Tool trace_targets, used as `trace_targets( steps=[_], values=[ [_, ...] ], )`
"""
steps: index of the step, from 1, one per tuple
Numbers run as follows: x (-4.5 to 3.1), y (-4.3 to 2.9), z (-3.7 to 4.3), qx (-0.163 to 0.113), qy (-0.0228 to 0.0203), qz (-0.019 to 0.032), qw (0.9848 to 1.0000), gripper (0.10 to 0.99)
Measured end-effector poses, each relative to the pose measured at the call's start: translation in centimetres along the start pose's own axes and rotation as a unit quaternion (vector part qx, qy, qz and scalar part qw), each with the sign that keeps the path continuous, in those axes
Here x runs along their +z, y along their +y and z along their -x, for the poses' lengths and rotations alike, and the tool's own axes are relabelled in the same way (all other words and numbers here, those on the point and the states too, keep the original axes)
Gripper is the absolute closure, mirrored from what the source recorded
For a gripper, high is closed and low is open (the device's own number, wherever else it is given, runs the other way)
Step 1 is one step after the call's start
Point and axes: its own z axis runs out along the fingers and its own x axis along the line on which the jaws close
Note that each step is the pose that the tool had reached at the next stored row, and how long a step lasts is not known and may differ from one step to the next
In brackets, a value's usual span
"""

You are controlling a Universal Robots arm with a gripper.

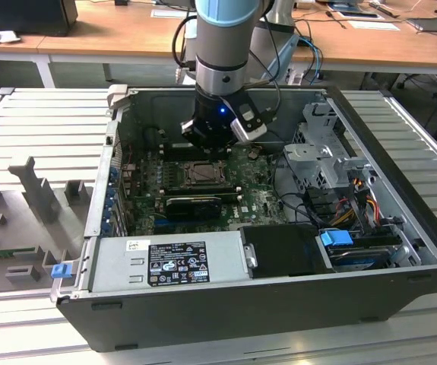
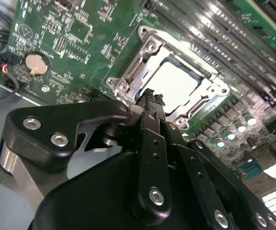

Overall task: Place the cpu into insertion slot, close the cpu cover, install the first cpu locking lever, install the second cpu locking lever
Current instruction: 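Install the second cpu locking lever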

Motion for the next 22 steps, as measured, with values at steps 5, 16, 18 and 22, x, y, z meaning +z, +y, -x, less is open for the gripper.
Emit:
trace_targets(
  steps=[5, 16, 18, 22],
  values=[
    [-0.37, -0.08, 0.00, 0.000, 0.0001, -0.0003, 1.0000, 0.980],
    [-0.76, -1.93, -0.05, 0.001, 0.0066, 0.0003, 1.0000, 0.980],
    [-0.76, -2.08, -0.03, 0.001, 0.0081, 0.0003, 1.0000, 0.980],
    [-0.83, -2.83, -0.08, 0.001, 0.0082, 0.0004, 1.0000, 0.980]
  ],
)
